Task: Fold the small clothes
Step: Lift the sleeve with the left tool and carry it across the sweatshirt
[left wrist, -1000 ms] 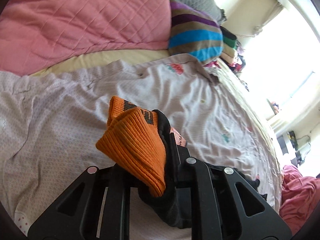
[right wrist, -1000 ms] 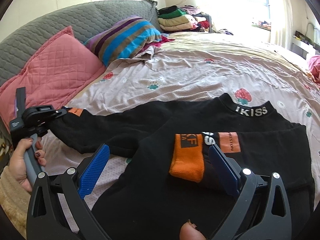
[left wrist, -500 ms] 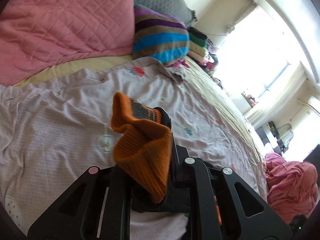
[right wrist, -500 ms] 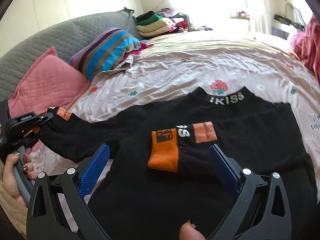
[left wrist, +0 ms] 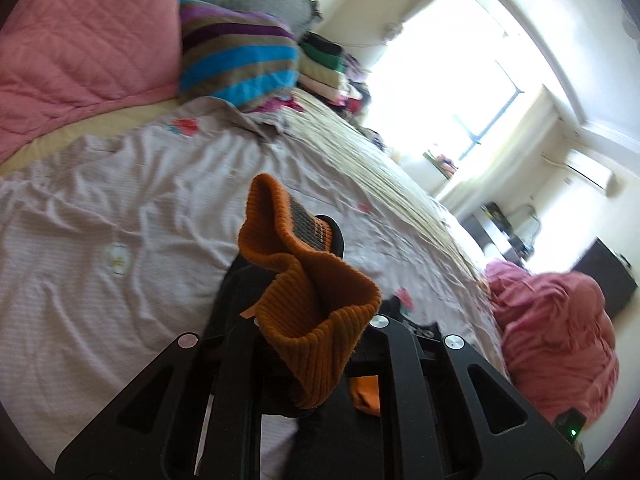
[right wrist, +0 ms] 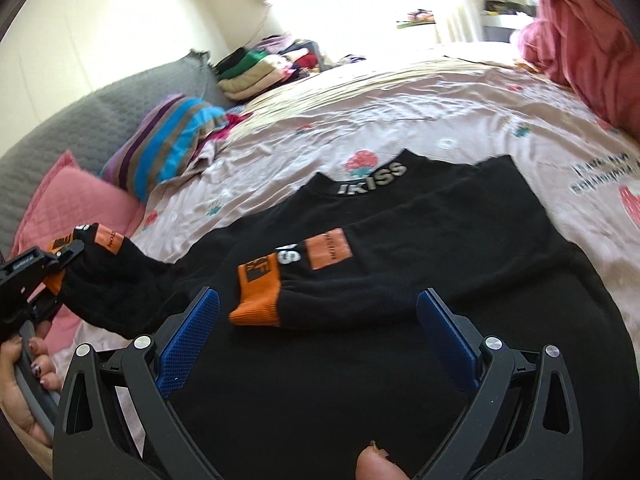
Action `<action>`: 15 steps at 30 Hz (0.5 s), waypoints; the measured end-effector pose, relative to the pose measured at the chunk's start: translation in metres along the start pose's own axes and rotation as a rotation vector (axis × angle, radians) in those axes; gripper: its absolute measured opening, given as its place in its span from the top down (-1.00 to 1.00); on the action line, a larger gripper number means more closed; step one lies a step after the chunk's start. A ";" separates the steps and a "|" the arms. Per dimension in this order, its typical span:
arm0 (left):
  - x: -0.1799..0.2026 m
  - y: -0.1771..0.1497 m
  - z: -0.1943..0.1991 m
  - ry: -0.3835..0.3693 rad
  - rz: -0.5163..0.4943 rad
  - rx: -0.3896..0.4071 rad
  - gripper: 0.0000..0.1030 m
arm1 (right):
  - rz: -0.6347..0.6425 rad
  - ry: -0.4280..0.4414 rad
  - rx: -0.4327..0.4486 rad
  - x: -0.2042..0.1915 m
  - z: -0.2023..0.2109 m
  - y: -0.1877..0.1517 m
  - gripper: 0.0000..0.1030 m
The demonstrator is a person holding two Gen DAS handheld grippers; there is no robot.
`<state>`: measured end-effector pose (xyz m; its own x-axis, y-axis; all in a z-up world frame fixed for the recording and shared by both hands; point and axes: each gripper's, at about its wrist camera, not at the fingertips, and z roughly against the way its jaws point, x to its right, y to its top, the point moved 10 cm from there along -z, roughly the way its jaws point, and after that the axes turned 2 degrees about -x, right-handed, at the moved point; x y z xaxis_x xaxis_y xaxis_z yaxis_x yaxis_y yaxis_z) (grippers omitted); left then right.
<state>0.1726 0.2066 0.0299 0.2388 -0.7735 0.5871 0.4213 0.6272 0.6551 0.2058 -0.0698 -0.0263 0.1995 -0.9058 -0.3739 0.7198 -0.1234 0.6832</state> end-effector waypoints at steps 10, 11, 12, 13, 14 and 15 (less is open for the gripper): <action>0.044 -0.028 -0.009 -0.079 -0.104 -0.057 0.87 | -0.094 -0.037 0.016 0.042 0.015 -0.005 -0.91; 0.046 -0.030 -0.010 -0.082 -0.112 -0.061 0.87 | -0.097 -0.041 0.017 0.044 0.016 -0.006 -0.91; 0.050 -0.033 -0.012 -0.087 -0.123 -0.068 0.87 | -0.101 -0.045 0.019 0.046 0.017 -0.006 -0.91; 0.053 -0.036 -0.013 -0.092 -0.133 -0.074 0.87 | -0.106 -0.051 0.021 0.050 0.018 -0.007 -0.91; 0.057 -0.039 -0.015 -0.098 -0.143 -0.080 0.87 | -0.112 -0.055 0.024 0.052 0.019 -0.007 -0.91; 0.063 -0.045 -0.017 -0.112 -0.156 -0.095 0.87 | -0.118 -0.058 0.028 0.054 0.020 -0.006 -0.91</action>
<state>0.1841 0.1281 0.0296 0.0675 -0.8422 0.5349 0.5273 0.4852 0.6975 0.1987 -0.1264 -0.0382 0.0749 -0.9060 -0.4166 0.7170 -0.2414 0.6539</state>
